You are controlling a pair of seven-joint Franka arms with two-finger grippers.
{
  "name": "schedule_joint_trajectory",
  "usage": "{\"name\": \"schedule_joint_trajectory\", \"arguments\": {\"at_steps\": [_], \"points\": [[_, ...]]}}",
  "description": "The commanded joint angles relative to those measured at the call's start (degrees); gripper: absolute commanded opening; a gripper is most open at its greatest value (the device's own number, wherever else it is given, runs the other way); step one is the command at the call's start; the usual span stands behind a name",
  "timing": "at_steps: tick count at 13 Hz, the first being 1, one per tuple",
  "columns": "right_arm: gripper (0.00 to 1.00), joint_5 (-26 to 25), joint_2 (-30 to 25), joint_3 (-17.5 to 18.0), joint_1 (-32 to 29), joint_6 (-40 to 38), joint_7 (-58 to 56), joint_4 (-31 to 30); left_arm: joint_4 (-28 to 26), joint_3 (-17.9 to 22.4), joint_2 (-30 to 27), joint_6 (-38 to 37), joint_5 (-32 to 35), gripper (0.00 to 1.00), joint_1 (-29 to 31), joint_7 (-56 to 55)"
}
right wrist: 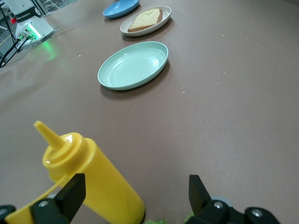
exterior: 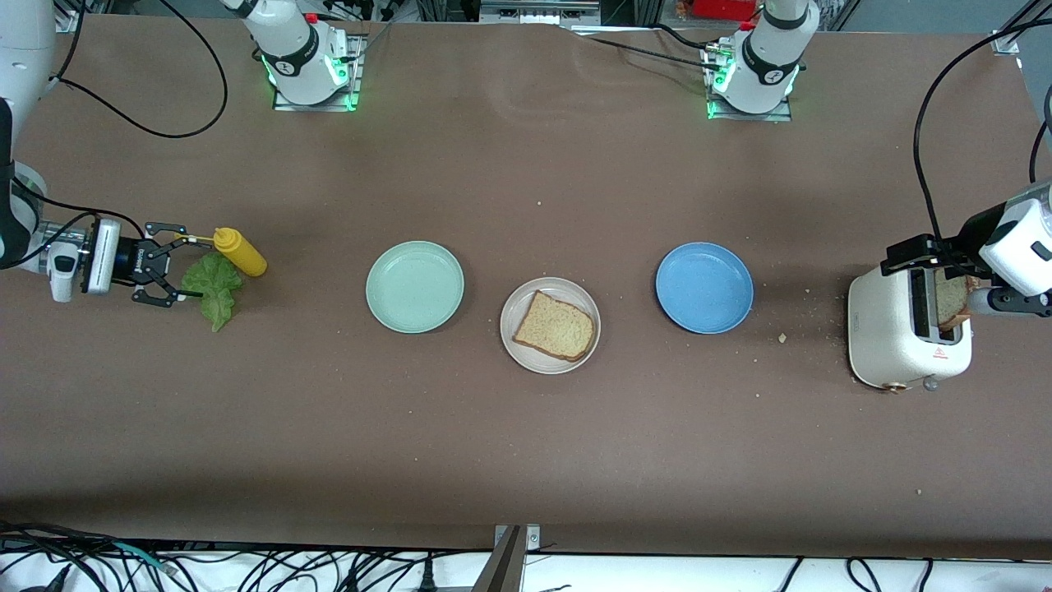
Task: Make sandwich in beige plate with both arms
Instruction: 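Lower the bottle with the right gripper onto the table and release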
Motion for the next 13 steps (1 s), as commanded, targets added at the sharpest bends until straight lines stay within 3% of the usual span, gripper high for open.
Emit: {"name": "schedule_joint_trajectory", "arguments": {"at_steps": [1,6,13], "points": [[0.98,-3.32,-0.06,-0.14,-0.49,-1.67,6.38,3.09,-0.93,-0.66,-1.15,-0.25,2.1,1.0,0.28,-0.55],[0.98,-9.91,-0.06,-3.12,0.12,-0.88,21.48,6.26,-0.93,-0.66,-1.15,-0.25,2.1,1.0,0.29,-0.55],[0.98,-22.46,-0.94,-3.13,2.49,7.71,49.79,7.93,-1.02,-0.66,-1.15,-0.34,2.1,1.0,0.28,-0.55]]}}
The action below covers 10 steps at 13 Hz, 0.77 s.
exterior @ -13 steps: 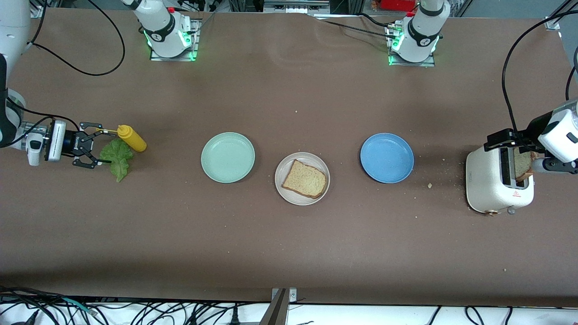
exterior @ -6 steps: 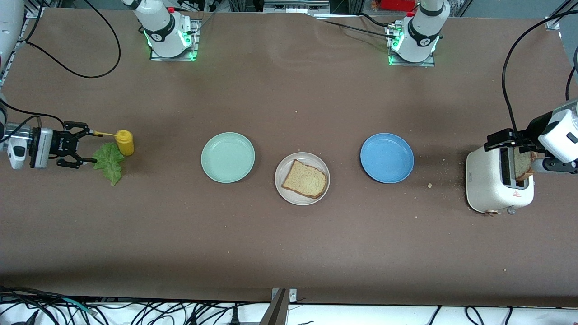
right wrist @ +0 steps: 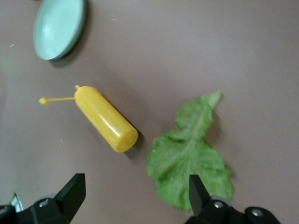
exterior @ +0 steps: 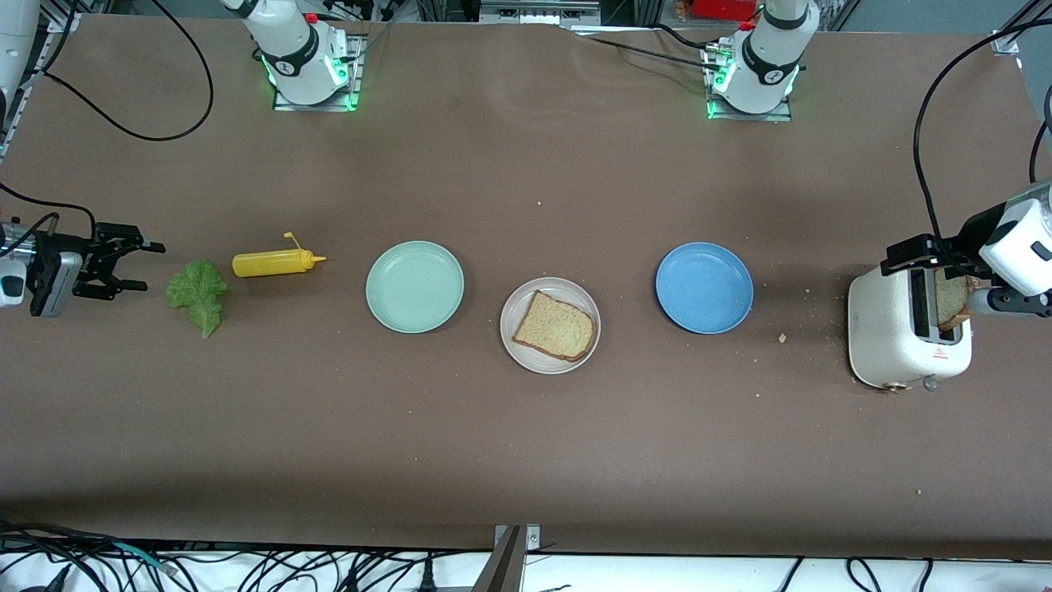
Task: Make sandwich in beige plate with both arms
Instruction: 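Lower the right gripper onto the lettuce leaf and grasp it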
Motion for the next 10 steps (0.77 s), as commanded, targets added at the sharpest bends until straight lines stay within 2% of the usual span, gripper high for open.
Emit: {"name": "schedule_joint_trajectory", "arguments": {"at_steps": [1,4,6,10], "points": [[0.98,-5.14,-0.58,-0.18,1.89,3.58,7.93,-0.04,-1.02,-0.66,-1.15,-0.25,2.1,1.0,0.37,-0.55],[0.98,-5.5,-0.58,-0.18,3.47,3.85,9.52,-0.65,-1.02,-0.66,-1.15,-0.25,2.1,1.0,0.29,-0.46],[0.98,-6.37,-0.58,-0.88,7.14,5.6,11.35,-0.92,-1.02,-0.66,-1.15,-0.34,2.1,1.0,0.28,-0.55],[0.98,-10.5,-0.23,-13.6,25.49,11.56,27.58,-5.12,-0.93,-0.66,-1.24,-0.6,2.1,1.0,0.37,-0.55]]}}
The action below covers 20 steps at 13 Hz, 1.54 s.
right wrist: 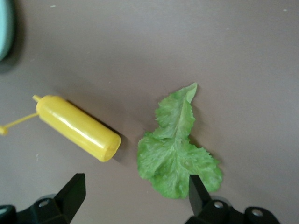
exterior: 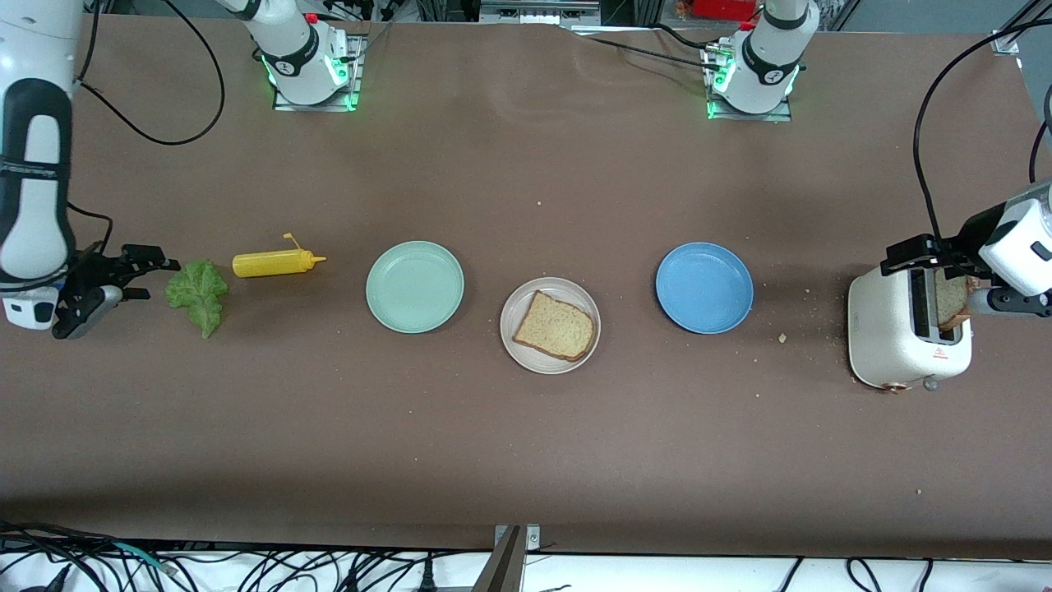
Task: Make sandwich in beige plate with both arms
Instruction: 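Lower the right gripper onto the lettuce leaf and grasp it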
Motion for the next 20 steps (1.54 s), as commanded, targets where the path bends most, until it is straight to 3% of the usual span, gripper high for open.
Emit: {"name": "schedule_joint_trajectory", "arguments": {"at_steps": [1,2,7,9,12,15,16,17,18,19,20], "points": [[0.98,-3.2,-0.32,-7.45,11.76,6.5,10.16,-5.85,-0.99,-0.65,-1.24,-0.69,2.1,1.0,0.28,-0.63],[0.98,-3.12,-0.32,-8.95,14.14,9.66,11.67,-8.4,-1.0,-0.65,-1.24,-0.69,2.1,1.0,0.28,-0.55],[0.99,-3.03,1.17,-8.88,16.98,33.48,14.32,-19.83,-1.08,-0.65,-1.24,-0.69,2.1,1.0,0.28,-0.55],[0.99,-1.9,1.35,-8.62,15.85,34.3,14.41,-20.2,-1.08,-0.65,-1.15,-0.69,2.1,1.0,0.28,-0.55],[0.99,6.17,5.46,-6.69,15.66,34.3,14.41,-19.85,-1.08,-0.65,-1.15,-0.69,2.1,1.0,0.28,-0.55],[0.96,8.91,6.7,-6.51,15.49,34.21,14.41,-19.85,-1.08,-0.65,-1.15,-0.69,2.1,1.0,0.28,-0.55],[0.8,9.09,6.88,-6.42,15.49,34.12,14.41,-19.85,-1.08,-0.65,-1.24,-0.69,2.1,1.0,0.28,-0.55],[0.57,9.1,7.06,-6.5,15.49,33.95,14.24,-19.85,-1.08,-0.65,-1.24,-0.78,2.1,1.0,0.28,-0.55],[0.27,9.1,7.06,-6.42,15.57,33.86,14.15,-19.85,-1.08,-0.65,-1.24,-0.78,2.1,1.0,0.28,-0.55],[0.1,9.1,6.97,-6.5,15.57,33.86,13.63,-19.76,-1.0,-0.65,-1.24,-0.69,2.1,1.0,0.28,-0.55],[0.0,9.1,6.97,-6.51,15.66,33.86,13.62,-19.67,-1.0,-0.65,-1.24,-0.69,2.1,1.0,0.28,-0.55]]}}
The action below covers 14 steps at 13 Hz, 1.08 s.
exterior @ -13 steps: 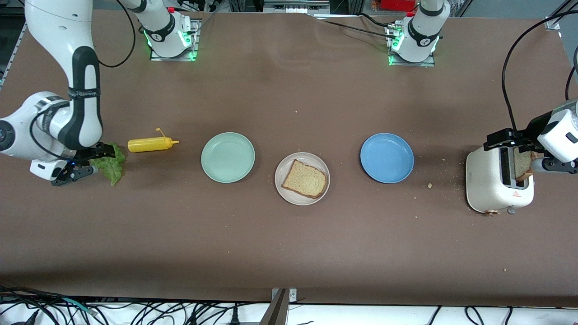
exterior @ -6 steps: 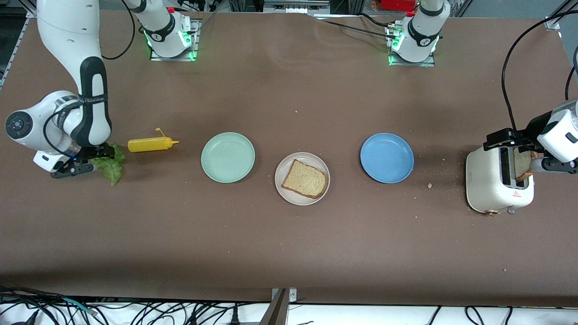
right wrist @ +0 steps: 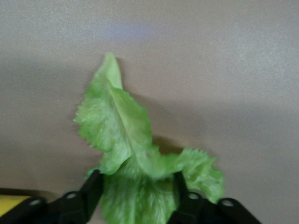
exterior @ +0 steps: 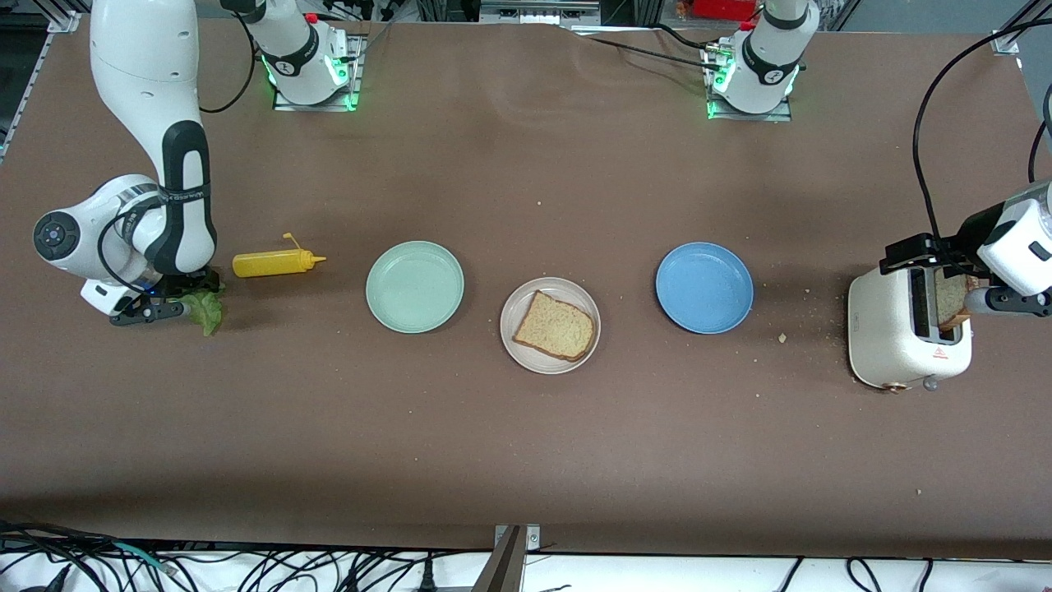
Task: Make sandwich in beige plate with both arms
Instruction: 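Lower the right gripper onto the lettuce leaf and grasp it, then carry the lettuce with the right gripper over the beige plate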
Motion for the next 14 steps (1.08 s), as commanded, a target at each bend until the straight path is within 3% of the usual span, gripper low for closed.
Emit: {"name": "schedule_joint_trajectory", "arguments": {"at_steps": [1,5,8,10,14], "points": [[0.0,1.23,0.19,-0.2,0.24,0.29,-0.55,0.32,-0.91,-0.64,-1.24,-0.32,2.1,1.0,0.28,-0.55],[0.0,1.23,-2.18,-2.47,2.16,-3.55,0.15,1.8,-0.91,-0.73,-1.24,-0.32,2.1,1.0,0.2,-0.63],[0.0,0.89,-1.92,-12.91,10.23,-17.51,3.47,7.33,-0.91,-0.73,-1.24,-0.41,2.1,1.0,0.2,-0.63],[0.0,0.53,-1.92,-17.49,14.54,-24.46,7.42,10.23,-0.91,-0.73,-1.24,-0.84,2.1,1.0,0.11,-0.63],[0.0,0.44,-1.83,-19.36,17.11,-41.5,24.88,21.47,-0.82,-0.82,-1.24,-0.93,2.1,1.0,-0.07,-0.72]]}}
